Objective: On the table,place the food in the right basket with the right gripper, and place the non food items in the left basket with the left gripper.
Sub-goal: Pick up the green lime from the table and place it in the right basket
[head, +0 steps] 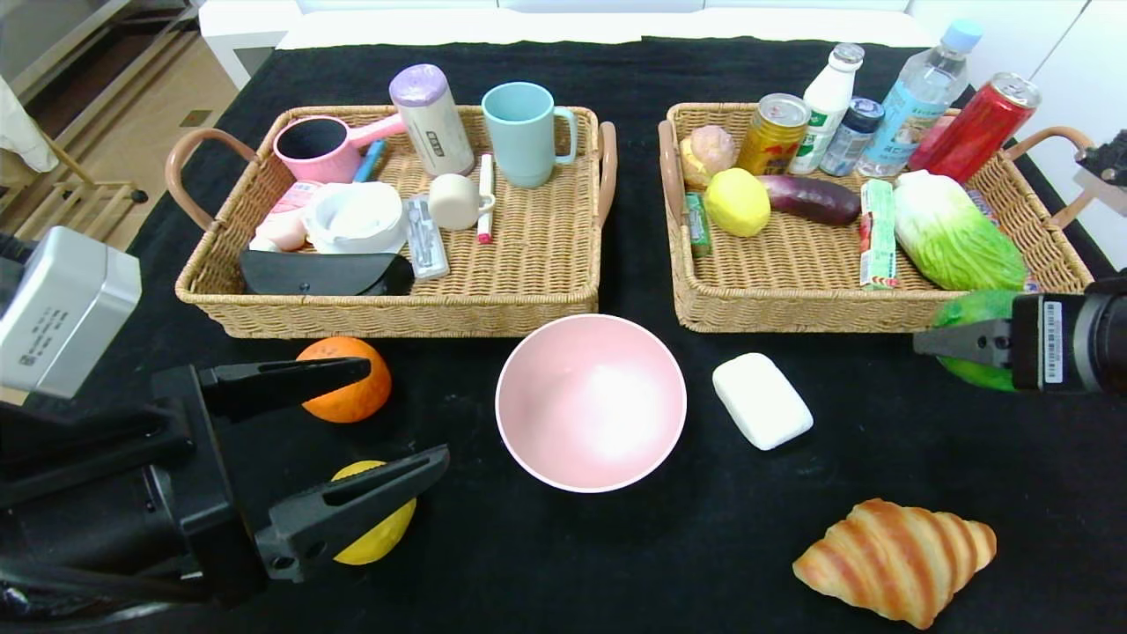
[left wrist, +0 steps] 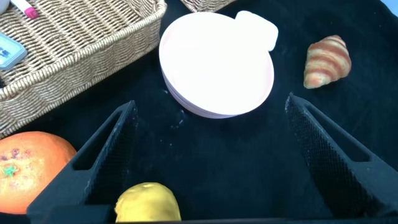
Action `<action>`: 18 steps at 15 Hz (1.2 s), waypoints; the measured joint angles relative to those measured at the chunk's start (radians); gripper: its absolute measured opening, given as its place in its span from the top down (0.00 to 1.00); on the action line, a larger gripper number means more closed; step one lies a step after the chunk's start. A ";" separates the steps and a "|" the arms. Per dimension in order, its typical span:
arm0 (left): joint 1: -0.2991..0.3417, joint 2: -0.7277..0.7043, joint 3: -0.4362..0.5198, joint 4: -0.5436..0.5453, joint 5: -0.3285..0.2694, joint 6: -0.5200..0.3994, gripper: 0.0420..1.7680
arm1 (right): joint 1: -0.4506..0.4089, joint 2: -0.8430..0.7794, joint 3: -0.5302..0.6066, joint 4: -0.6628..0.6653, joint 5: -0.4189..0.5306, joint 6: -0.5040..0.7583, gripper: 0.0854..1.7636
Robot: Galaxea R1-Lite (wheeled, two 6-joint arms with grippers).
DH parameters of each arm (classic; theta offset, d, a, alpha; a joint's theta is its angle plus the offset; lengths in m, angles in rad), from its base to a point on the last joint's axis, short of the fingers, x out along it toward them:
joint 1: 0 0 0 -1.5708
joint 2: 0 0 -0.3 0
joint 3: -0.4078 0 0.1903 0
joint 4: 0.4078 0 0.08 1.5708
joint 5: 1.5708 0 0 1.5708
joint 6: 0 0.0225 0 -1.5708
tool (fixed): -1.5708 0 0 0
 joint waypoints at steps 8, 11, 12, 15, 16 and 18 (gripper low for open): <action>0.001 -0.007 0.000 -0.002 0.000 0.000 0.03 | -0.014 0.172 -0.219 -0.020 -0.004 -0.112 0.26; 0.001 -0.011 0.000 -0.001 -0.001 0.001 0.03 | -0.035 0.240 -0.301 -0.085 -0.009 -0.125 0.26; 0.001 -0.011 0.000 0.000 -0.001 0.001 0.03 | -0.043 0.262 -0.326 -0.091 -0.011 -0.128 0.26; 0.001 -0.013 0.003 -0.002 -0.001 0.001 0.03 | -0.059 0.322 -0.396 -0.098 -0.013 -0.128 0.26; 0.001 -0.013 0.003 -0.003 -0.001 0.002 0.03 | -0.065 0.342 -0.415 -0.103 -0.013 -0.128 0.26; 0.001 -0.014 0.003 -0.003 -0.002 0.003 0.03 | -0.078 0.377 -0.436 -0.137 -0.014 -0.127 0.26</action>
